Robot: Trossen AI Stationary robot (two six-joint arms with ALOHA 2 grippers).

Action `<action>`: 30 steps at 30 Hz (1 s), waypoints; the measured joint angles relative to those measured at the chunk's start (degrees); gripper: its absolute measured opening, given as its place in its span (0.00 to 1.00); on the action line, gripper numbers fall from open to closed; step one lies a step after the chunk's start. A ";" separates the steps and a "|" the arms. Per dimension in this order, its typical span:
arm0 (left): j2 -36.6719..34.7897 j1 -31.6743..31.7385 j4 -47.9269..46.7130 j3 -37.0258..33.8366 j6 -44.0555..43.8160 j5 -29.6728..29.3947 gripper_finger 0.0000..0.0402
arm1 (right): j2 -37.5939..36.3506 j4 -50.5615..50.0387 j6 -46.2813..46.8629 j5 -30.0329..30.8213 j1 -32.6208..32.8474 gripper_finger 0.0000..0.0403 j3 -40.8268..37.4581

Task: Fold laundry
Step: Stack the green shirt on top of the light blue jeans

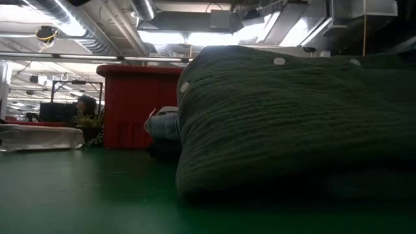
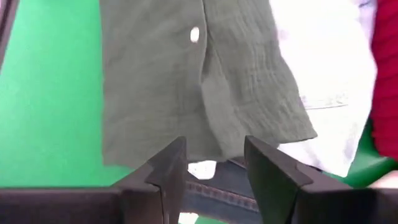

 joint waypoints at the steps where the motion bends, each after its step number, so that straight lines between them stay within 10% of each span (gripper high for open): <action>1: 0.26 -0.64 0.33 -0.40 -1.65 -0.65 0.17 | 0.03 0.02 2.33 1.77 1.94 0.40 0.00; 21: 5.59 0.18 20.21 -10.83 -12.27 -3.59 0.17 | 3.02 3.95 46.41 6.66 20.30 0.40 -16.13; 30: 5.59 0.02 20.12 -10.83 -11.88 -1.29 0.17 | 3.04 18.57 48.35 8.08 20.12 0.40 -24.73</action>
